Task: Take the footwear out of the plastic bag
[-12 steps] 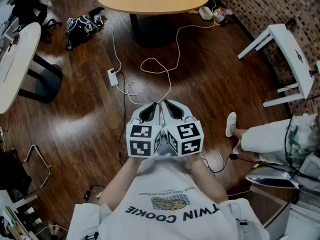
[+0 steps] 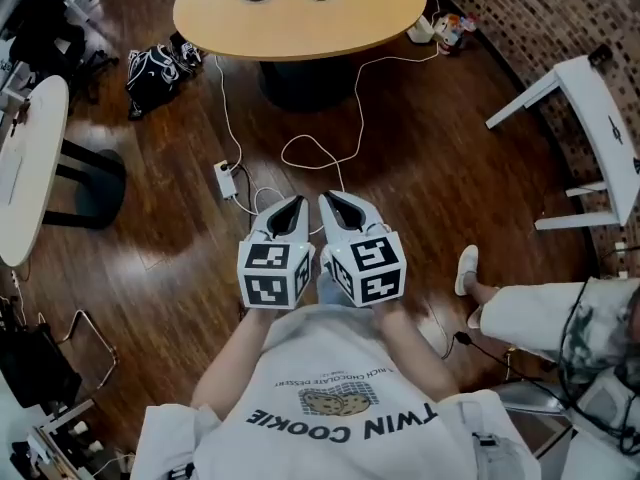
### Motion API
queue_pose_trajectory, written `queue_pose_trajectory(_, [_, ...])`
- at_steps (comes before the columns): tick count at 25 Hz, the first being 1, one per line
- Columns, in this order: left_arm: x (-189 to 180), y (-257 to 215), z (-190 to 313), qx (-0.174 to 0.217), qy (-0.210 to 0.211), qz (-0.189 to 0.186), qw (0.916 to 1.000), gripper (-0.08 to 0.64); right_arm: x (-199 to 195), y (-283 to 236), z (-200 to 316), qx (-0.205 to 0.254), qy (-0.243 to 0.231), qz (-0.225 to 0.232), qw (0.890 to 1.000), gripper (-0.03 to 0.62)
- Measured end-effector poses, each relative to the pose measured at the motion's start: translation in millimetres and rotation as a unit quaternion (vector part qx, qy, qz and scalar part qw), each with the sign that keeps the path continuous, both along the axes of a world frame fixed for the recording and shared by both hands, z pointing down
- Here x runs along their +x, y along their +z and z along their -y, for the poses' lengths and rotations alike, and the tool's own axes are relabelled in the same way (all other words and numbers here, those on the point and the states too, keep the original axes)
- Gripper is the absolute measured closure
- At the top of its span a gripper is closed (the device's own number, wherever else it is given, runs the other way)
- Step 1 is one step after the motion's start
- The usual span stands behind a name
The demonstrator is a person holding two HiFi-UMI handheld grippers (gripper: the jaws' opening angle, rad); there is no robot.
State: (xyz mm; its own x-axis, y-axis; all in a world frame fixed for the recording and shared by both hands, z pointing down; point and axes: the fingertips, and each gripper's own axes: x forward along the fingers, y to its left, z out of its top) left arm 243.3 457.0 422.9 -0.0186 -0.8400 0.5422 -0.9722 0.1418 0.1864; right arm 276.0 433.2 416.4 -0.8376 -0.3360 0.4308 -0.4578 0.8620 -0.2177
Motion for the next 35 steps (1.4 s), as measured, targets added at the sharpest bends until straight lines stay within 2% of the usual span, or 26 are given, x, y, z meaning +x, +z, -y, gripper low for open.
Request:
queue_pose_trajectory(5, [-42.7,-1.7,49.9,0.004,-0.019,0.004,0.9998,0.560,-27.7,1.0,53.7,0.000,-0.007,0.007,1.000,0.589])
queue_pose_trajectory(11, [-82.7,4.4,77.6,-0.001,-0.041,-0.005,0.9991,0.560,-62.9,11.0,83.9,-0.008,-0.021,0.001,1.000,0.589])
queue_pose_trajectory(16, [-108.9,9.9,106.3,-0.003,-0.032,-0.005,0.9995,0.560,-99.9,14.2,110.1,-0.010,-0.025,-0.001,1.000,0.589])
queue_pose_trajectory(20, [-133.1,13.9,149.7,-0.005,-0.010,-0.010,0.9999,0.560,-131.1,15.5,147.4,-0.009,-0.015,-0.007,1.000,0.589])
queue_pose_trajectory(25, [-175.5,18.3,208.9,-0.009,0.034,-0.017,0.9992,0.560,-176.0,19.0,201.1,-0.011,0.021,-0.018,1.000,0.589])
queue_pose_trajectory(31, [-227.2,18.7,264.0,-0.020,0.087,-0.032,0.9955,0.560,-233.8,17.1,254.3,-0.022,0.065,-0.027,0.997,0.589])
queue_pose_trajectory(35, [-258.5,11.5,295.2,-0.011,0.117,-0.035,0.9924,0.560,-264.5,12.7,281.3,-0.022,0.093,-0.028,0.995,0.589])
